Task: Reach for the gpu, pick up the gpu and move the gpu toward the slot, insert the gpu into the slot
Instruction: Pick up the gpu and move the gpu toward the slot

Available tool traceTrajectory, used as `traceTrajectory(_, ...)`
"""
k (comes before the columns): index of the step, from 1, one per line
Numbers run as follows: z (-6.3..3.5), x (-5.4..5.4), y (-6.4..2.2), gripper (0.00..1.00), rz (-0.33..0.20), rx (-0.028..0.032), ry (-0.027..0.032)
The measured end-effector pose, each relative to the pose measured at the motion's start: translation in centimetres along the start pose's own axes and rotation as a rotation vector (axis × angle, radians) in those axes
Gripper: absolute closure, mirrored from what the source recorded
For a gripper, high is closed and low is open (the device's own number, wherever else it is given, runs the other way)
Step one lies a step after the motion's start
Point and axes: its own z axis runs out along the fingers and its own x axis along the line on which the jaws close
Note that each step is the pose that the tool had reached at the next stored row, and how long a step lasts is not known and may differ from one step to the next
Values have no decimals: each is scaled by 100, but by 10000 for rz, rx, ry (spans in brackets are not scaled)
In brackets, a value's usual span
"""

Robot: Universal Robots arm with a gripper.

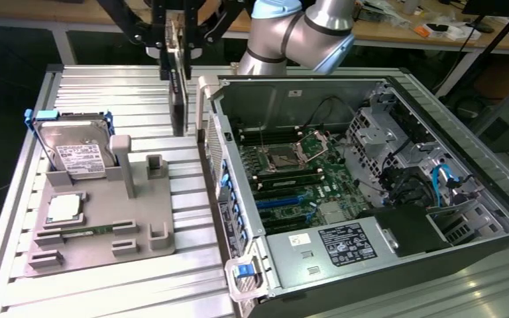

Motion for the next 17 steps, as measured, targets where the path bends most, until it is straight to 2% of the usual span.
traceTrajectory(5, 0, -300, -27, 73, 1, -1, 3)
traceTrajectory(11, 5, -578, -44, 73, 0, -1, 3)
traceTrajectory(17, 21, -904, -62, 73, 1, -1, 3)
